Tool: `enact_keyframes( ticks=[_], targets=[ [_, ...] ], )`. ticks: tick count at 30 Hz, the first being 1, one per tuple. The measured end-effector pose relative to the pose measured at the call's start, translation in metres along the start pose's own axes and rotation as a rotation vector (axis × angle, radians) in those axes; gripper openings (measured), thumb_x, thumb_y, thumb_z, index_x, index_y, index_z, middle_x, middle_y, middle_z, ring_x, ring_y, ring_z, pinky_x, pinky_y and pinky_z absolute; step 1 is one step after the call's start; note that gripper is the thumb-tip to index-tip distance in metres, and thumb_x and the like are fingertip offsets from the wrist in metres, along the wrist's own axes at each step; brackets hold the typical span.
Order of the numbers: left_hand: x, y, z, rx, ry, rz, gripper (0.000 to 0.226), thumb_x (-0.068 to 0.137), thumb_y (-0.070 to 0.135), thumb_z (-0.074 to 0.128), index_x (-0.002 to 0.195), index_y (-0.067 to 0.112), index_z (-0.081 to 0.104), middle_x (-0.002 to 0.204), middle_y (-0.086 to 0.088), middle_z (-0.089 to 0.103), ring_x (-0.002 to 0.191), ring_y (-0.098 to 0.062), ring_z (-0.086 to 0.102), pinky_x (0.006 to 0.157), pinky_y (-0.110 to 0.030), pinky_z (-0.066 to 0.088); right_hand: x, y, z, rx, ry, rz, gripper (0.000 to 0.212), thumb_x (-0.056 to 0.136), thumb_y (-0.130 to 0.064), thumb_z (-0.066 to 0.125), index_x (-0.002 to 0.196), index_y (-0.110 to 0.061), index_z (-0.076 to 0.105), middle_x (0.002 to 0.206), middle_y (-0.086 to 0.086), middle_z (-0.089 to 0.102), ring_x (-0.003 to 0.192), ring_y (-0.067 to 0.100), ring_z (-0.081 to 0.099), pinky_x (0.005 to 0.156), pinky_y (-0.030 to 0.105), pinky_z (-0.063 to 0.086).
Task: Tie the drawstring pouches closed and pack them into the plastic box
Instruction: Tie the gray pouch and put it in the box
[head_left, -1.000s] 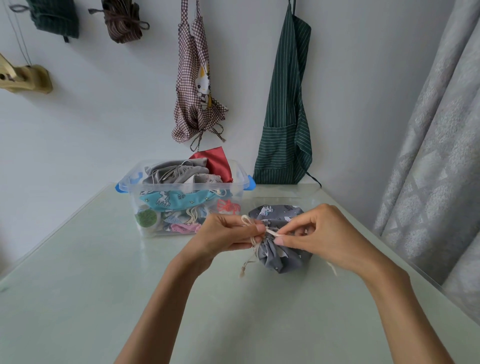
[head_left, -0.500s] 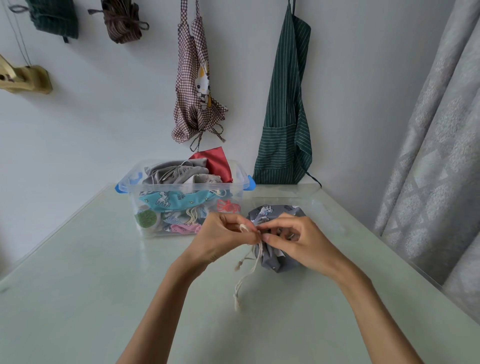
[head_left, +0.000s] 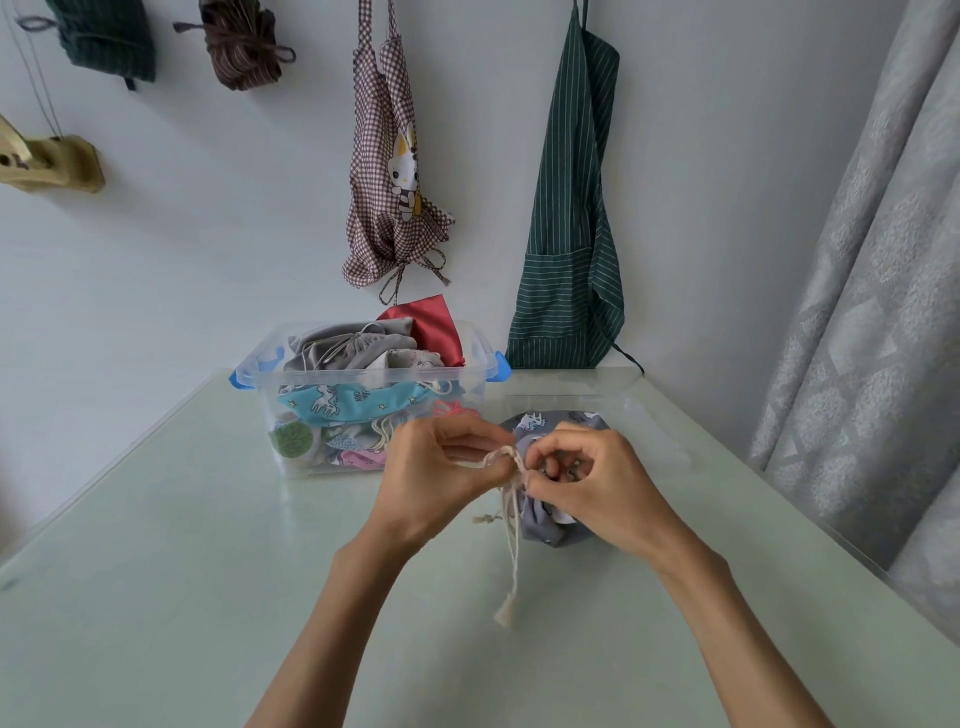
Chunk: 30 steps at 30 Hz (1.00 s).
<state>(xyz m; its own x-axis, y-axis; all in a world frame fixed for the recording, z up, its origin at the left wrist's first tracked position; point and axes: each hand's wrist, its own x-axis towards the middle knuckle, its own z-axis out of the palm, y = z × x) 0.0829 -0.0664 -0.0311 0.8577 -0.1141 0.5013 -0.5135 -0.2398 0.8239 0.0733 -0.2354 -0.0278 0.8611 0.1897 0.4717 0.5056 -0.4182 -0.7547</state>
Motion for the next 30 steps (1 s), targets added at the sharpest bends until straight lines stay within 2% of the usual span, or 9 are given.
enact_keyframes(
  ticks=[2, 9, 12, 15, 18, 21, 23, 27, 30],
  targets=[
    [0.0, -0.003, -0.001, -0.016, 0.02, 0.024, 0.015, 0.072, 0.004, 0.078, 0.08, 0.017, 0.077, 0.076, 0.004, 0.075, 0.073, -0.007, 0.071, 0.073, -0.019, 0.055, 0.0, -0.001, -0.003, 0.03, -0.019, 0.005, 0.012, 0.072, -0.007, 0.077, 0.07, -0.018, 0.072, 0.065, -0.009, 0.056, 0.059, 0.005, 0.05, 0.059, 0.014, 0.04],
    [0.0, -0.011, 0.002, 0.101, 0.058, 0.083, 0.013, 0.071, 0.022, 0.081, 0.08, 0.03, 0.076, 0.081, 0.013, 0.074, 0.077, -0.002, 0.068, 0.069, -0.031, 0.057, -0.001, 0.003, -0.011, 0.22, -0.074, 0.178, 0.012, 0.087, -0.01, 0.063, 0.095, -0.015, 0.07, 0.074, -0.002, 0.065, 0.063, 0.006, 0.059, 0.066, 0.013, 0.047],
    [-0.002, -0.012, 0.003, 0.125, 0.089, 0.1, 0.011, 0.069, 0.026, 0.083, 0.077, 0.031, 0.077, 0.073, 0.012, 0.073, 0.068, -0.003, 0.068, 0.066, -0.036, 0.057, -0.001, 0.004, -0.004, 0.256, -0.083, 0.179, 0.02, 0.087, -0.008, 0.062, 0.091, -0.025, 0.071, 0.084, -0.008, 0.071, 0.078, 0.0, 0.065, 0.072, 0.01, 0.047],
    [-0.001, -0.014, 0.002, 0.169, 0.154, 0.088, 0.011, 0.065, 0.033, 0.084, 0.07, 0.028, 0.076, 0.064, 0.012, 0.072, 0.061, 0.001, 0.067, 0.06, -0.035, 0.057, -0.001, 0.003, -0.002, 0.276, -0.028, 0.164, 0.019, 0.085, -0.006, 0.065, 0.086, -0.022, 0.073, 0.079, -0.01, 0.074, 0.075, -0.001, 0.066, 0.07, 0.01, 0.048],
    [0.0, -0.019, 0.0, 0.242, 0.131, 0.067, 0.013, 0.066, 0.037, 0.082, 0.072, 0.026, 0.078, 0.065, 0.011, 0.073, 0.061, 0.003, 0.067, 0.06, -0.036, 0.056, -0.002, 0.0, -0.003, 0.092, 0.045, 0.074, 0.014, 0.083, -0.01, 0.069, 0.085, -0.023, 0.075, 0.078, -0.011, 0.074, 0.072, 0.0, 0.068, 0.069, 0.012, 0.049],
    [0.002, -0.019, -0.006, 0.239, 0.044, 0.07, 0.015, 0.071, 0.047, 0.073, 0.076, 0.033, 0.076, 0.064, 0.015, 0.071, 0.06, 0.002, 0.066, 0.061, -0.037, 0.056, -0.001, -0.001, -0.01, -0.403, 0.163, -0.086, 0.004, 0.086, -0.025, 0.066, 0.086, -0.026, 0.069, 0.081, -0.018, 0.066, 0.073, 0.001, 0.061, 0.067, 0.014, 0.044],
    [0.003, -0.017, -0.012, 0.266, 0.017, 0.083, 0.017, 0.071, 0.057, 0.064, 0.071, 0.041, 0.072, 0.062, 0.021, 0.068, 0.06, -0.001, 0.064, 0.061, -0.034, 0.055, 0.0, 0.0, -0.015, -0.587, 0.201, -0.124, 0.006, 0.091, -0.029, 0.057, 0.091, -0.025, 0.061, 0.088, -0.017, 0.057, 0.076, 0.006, 0.053, 0.068, 0.02, 0.038],
    [0.003, -0.018, -0.016, 0.347, -0.023, 0.073, 0.016, 0.071, 0.061, 0.06, 0.062, 0.048, 0.064, 0.063, 0.026, 0.066, 0.064, 0.0, 0.063, 0.062, -0.031, 0.052, -0.002, 0.014, -0.016, -0.75, 0.163, -0.163, 0.014, 0.095, -0.023, 0.047, 0.091, -0.016, 0.058, 0.087, -0.009, 0.052, 0.077, 0.014, 0.052, 0.073, 0.025, 0.032],
    [0.001, -0.021, -0.012, 0.392, -0.052, 0.041, 0.035, 0.071, 0.066, 0.055, 0.071, 0.036, 0.072, 0.067, 0.022, 0.069, 0.068, 0.004, 0.063, 0.065, -0.031, 0.054, -0.001, 0.015, -0.014, -0.535, 0.147, -0.031, 0.01, 0.094, -0.016, 0.051, 0.088, -0.016, 0.06, 0.083, -0.01, 0.053, 0.074, 0.007, 0.049, 0.071, 0.017, 0.033]
  ],
)
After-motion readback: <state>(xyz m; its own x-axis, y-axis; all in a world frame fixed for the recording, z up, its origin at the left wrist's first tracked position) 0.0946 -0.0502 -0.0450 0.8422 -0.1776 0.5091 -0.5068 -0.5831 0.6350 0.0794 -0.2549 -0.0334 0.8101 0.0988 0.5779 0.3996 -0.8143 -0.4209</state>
